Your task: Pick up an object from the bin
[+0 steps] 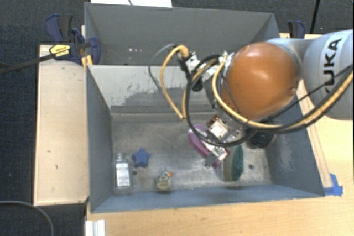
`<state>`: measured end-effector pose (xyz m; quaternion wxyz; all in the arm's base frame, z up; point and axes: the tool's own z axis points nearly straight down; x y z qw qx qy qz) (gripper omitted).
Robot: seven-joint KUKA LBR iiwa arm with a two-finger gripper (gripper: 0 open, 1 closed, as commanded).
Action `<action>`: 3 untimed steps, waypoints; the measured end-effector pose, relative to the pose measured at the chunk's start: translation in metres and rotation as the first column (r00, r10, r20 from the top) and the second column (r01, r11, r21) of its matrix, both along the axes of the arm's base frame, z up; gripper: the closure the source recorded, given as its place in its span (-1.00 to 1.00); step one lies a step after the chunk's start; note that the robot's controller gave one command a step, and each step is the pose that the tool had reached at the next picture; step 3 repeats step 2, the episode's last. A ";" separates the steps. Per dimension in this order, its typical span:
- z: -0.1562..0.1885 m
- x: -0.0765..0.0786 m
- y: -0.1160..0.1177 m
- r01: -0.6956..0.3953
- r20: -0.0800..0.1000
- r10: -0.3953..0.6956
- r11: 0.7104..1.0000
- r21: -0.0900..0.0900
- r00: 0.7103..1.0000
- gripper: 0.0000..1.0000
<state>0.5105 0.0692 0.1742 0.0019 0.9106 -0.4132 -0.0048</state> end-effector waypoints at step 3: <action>-0.007 -0.020 -0.009 0.259 0.005 -0.259 0.966 -0.001 0.966 1.00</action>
Offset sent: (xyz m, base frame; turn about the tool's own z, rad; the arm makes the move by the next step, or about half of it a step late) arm -0.0036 0.0047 0.0359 -0.0178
